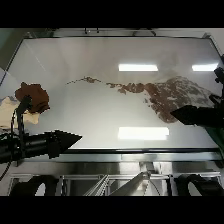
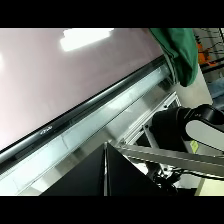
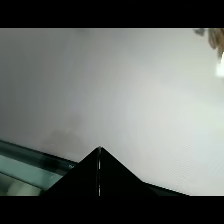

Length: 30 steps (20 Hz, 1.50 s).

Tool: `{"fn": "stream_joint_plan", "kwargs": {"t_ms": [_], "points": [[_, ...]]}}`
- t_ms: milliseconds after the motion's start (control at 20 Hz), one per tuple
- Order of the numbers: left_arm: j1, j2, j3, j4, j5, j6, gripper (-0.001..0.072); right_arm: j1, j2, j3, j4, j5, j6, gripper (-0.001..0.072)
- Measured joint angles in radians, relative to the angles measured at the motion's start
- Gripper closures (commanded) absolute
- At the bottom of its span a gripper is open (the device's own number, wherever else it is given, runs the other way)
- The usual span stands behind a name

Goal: Fold the shirts.

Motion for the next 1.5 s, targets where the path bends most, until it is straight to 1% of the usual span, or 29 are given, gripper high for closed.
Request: {"fn": "stream_joint_plan", "kwargs": {"t_ms": [50,100,150,200,250,350,450,600,650,750,850,1000,1150,1300,1500], "points": [[0.000,0.000,0.000,0.000,0.000,0.000,0.0687,0.000,0.000,0.000,0.000,0.000,0.000,0.0694],[0.000,0.000,0.000,0.000,0.000,0.000,0.0650,0.000,0.000,0.000,0.000,0.000,0.000,0.0694],[0.000,0.000,0.000,0.002,0.000,0.000,0.0319,0.000,0.000,0.000,0.000,0.000,0.000,0.0694],[0.001,0.000,0.005,0.006,-0.001,-0.001,0.0028,0.000,0.000,0.000,0.000,0.000,0.000,0.0694],[0.006,-0.003,0.021,0.019,-0.003,-0.009,-0.0010,0.000,0.000,0.000,0.000,0.000,0.000,0.0694],[0.041,-0.031,0.088,0.098,-0.004,-0.031,-0.0013,0.000,0.000,0.000,0.000,0.000,0.000,0.0694],[0.115,-0.093,0.195,0.242,-0.004,-0.047,-0.0013,0.000,0.000,0.000,0.000,0.000,0.000,0.0694],[0.311,-0.259,0.383,0.469,-0.004,-0.066,-0.0013,0.000,0.000,0.000,0.000,0.000,0.000,0.0694],[0.388,-0.324,0.436,0.515,0.000,-0.080,-0.0013,0.000,0.000,0.000,0.000,0.000,0.000,0.0694],[0.552,-0.474,0.532,0.552,0.012,-0.110,-0.0013,0.000,0.000,0.000,0.000,0.000,0.000,0.0694],[0.695,-0.639,0.617,0.520,0.013,-0.121,-0.0013,0.000,0.000,0.000,0.000,0.000,0.000,0.0694],[0.821,-0.887,0.747,0.452,0.004,-0.111,-0.0013,0.000,0.000,0.000,0.000,0.000,0.000,0.0694],[0.836,-1.085,0.872,0.420,0.035,-0.084,-0.0010,0.000,0.000,0.000,0.000,-0.001,0.000,0.0694],[0.789,-1.242,0.995,0.417,0.089,-0.066,-0.0010,0.000,0.000,0.000,0.000,-0.013,0.000,0.0694],[0.681,-1.419,1.154,0.531,0.111,-0.060,-0.0010,0.000,0.000,0.000,0.000,-0.018,0.000,0.0694]]}}
